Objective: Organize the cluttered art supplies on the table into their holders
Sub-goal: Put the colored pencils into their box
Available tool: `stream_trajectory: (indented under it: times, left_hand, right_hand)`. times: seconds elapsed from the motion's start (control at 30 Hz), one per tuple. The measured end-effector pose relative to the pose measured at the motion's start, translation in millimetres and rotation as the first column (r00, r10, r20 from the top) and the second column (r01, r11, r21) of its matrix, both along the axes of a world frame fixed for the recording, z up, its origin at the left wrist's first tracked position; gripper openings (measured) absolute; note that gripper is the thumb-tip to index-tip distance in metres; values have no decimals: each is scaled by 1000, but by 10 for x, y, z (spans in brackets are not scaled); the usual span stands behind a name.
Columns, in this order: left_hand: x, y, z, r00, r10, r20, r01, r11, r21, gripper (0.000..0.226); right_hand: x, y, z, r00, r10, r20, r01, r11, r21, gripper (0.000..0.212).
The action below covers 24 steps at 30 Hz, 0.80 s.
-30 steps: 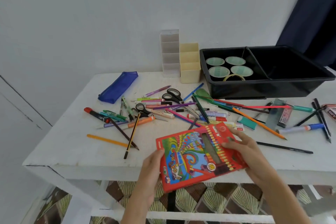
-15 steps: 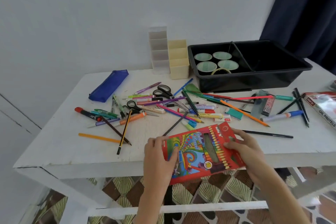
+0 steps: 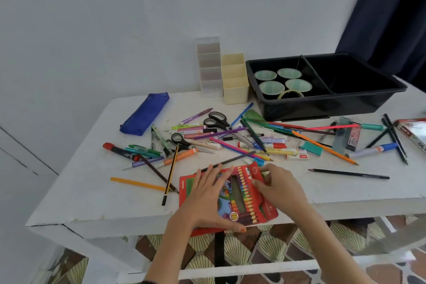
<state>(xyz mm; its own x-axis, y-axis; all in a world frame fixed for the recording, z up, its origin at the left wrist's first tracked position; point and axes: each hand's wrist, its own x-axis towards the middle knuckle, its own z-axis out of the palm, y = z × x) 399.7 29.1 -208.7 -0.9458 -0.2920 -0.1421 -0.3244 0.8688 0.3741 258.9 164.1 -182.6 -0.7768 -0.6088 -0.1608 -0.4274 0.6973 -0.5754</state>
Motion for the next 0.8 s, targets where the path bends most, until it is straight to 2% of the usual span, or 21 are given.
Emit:
stream_trajectory:
  times: [0.03,0.1,0.17,0.2,0.27,0.33,0.4,0.47,0.53,0.63,0.73,0.8]
  left_hand:
    - [11,-22,-22,1000,-11,-2,11,1000,-4,126]
    - [29,-36,-62,1000,-21,-17,21,1000,-7,129]
    - [40,-26,-94,999,-20,-38,19,1000,-22,128]
    - [48,-17,-107,999,-15,-48,14,1000,-26,126]
    - [61,6,-124,998,10,-69,-10,1000,-12,124]
    - [72,-1,-135,996,19,-84,-20,1000,-7,122]
    - [77,-33,-124,995,8,-99,-11,999,-34,121]
    - [84,-75,-97,995,5,-101,-10,999,-53,120]
    - [94,-116,-80,996,9,-87,-14,998,-59,120]
    - [107,-184,-75,998,18,-59,-20,999,-45,119]
    - [111,-256,-55,999,19,-46,-20,999,-30,117]
    - [120,-300,-36,999,21,-46,-21,1000,-6,116]
  right_hand:
    - [-17,-55,29,991,-28,-132,32,999,31,34]
    - [-61,-206,99,956,-47,-290,36,998,-44,28]
    - [-108,-419,143,931,77,-357,-124,986,-111,25]
    - [-124,-539,144,910,188,-370,-237,967,-90,26]
    - [-122,-755,125,813,444,-377,-449,890,81,29]
    - [-91,-927,68,682,614,-397,-540,789,293,33]
    - [-96,-1034,17,625,666,-407,-548,746,378,34]
    - [-126,-1067,-11,608,672,-422,-559,741,373,32]
    - [-163,-1033,-8,627,634,-453,-584,767,265,31]
    - [-177,-905,210,786,434,-441,-528,842,-111,32]
    - [-208,-748,539,939,214,-268,-319,832,-453,67]
    - [-328,-642,612,984,102,-144,-167,804,-571,87]
